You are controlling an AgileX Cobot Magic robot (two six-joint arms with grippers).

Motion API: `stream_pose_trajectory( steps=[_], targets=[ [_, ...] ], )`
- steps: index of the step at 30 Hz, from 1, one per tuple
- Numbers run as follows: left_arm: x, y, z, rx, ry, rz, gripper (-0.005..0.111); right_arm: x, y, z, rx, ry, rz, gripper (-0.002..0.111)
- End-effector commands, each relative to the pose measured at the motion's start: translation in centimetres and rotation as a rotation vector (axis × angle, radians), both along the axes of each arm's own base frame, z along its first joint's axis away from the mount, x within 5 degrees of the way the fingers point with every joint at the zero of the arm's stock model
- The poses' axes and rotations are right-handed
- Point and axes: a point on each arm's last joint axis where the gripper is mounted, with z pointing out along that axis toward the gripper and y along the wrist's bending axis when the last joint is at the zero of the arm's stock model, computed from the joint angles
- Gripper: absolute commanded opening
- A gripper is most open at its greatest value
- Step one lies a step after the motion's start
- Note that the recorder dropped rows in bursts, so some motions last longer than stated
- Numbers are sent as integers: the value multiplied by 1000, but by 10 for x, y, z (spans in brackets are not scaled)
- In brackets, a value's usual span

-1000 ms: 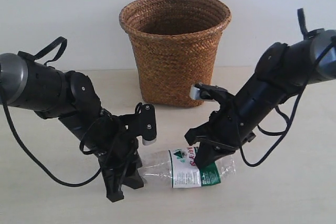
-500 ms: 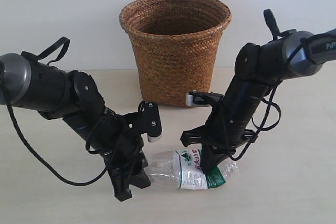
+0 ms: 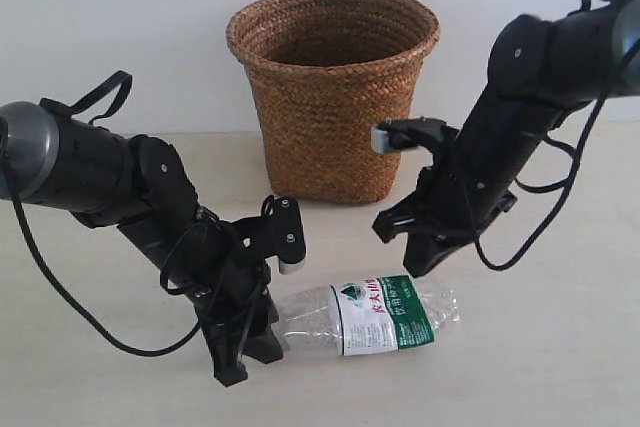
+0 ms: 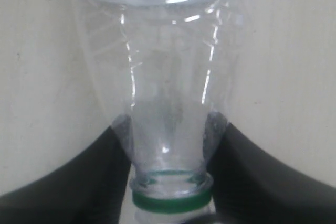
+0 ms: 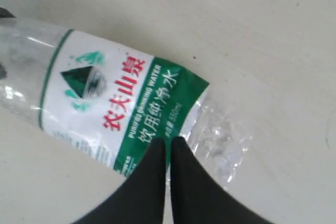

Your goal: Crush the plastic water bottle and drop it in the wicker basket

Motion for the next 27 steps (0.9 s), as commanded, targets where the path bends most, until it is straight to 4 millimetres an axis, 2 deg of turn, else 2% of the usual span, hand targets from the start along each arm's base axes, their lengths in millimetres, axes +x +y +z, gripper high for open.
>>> stream_pose_trajectory(
  steps=[1, 5, 13, 18, 22, 27],
  targets=[
    [-1, 1, -3, 11, 10, -5, 4, -7, 7, 19, 134, -15, 44, 0],
    [-1, 1, -3, 10, 7, -4, 4, -8, 15, 9, 225, 21, 53, 0],
    [-1, 1, -3, 9, 8, -2, 4, -3, 28, -34, 250, 133, 32, 0],
    [-1, 1, -3, 9, 6, -1, 4, -2, 40, -52, 270, 127, 29, 0],
    [-1, 1, -3, 7, 10, 5, 4, 0, 38, -87, 215, 185, 11, 0],
    [-1, 1, -3, 6, 16, 20, 4, 4, 31, -109, 180, 261, -6, 0]
  ],
)
